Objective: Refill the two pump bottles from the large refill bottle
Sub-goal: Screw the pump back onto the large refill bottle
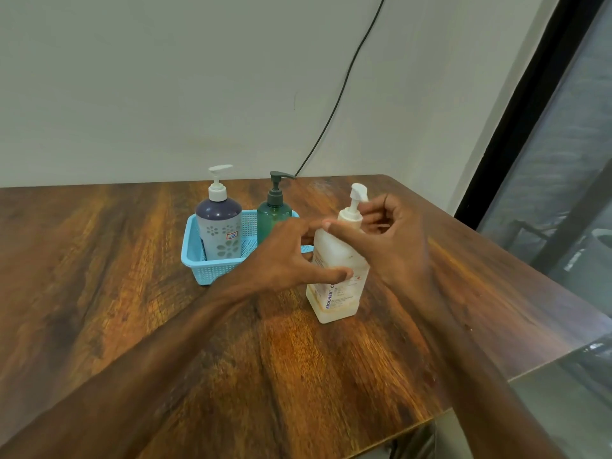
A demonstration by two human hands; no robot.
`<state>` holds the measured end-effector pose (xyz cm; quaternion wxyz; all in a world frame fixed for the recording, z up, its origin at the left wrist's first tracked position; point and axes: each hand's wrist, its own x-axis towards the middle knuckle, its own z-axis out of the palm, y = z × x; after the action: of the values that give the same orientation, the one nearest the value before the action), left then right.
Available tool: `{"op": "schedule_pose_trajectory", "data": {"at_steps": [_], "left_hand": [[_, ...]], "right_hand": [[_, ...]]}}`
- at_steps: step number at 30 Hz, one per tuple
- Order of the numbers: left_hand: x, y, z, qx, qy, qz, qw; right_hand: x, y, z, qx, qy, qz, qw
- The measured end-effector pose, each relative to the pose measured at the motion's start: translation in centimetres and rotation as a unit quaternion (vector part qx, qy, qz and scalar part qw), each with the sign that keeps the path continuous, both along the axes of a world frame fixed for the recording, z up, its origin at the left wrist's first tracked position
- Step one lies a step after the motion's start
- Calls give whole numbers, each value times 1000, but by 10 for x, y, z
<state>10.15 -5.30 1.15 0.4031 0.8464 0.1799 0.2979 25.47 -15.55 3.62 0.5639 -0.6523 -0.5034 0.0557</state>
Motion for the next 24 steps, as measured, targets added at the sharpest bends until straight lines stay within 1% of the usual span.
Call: {"op": "schedule_pose_trajectory", "data": {"at_steps": [2,3,5,7,9,12,13,15,18,22,24], "left_hand": [[-1,-1,0,1,-2,8,1000],[0,-1,-1,-3,-4,8,1000],[1,1,-1,-10,-5,4,1000],[1,1,0,-15,-4,0,1000],[1,1,0,-13,-4,-5,1000],[-1,1,2,-11,-5,-6,1000],[-1,2,1,-9,-6,-8,1000],[-1,3,0,-5,-2,-5,1000],[0,4,-2,-16,-3,-8,1000],[0,3,0,-22,-5,-17,1000],[-1,3,1,-24,-5,-18,1000]], "right_hand": [[-4,0,-2,2,2,-3,1000],[-3,-1,1,-13,10,18,1000],[5,-7,9,-44,34,94,994],[13,-13,16,-46,32,153,987],[14,-12,17,-38,2,130,991],[8,-2,11,-23,0,74,997],[7,0,10,-33,-10,74,997],[9,0,10,-66,-24,109,991],[18,-7,11,-60,21,159,985],[15,-2,9,-35,-2,105,994],[12,0,9,-34,-2,101,994]]}}
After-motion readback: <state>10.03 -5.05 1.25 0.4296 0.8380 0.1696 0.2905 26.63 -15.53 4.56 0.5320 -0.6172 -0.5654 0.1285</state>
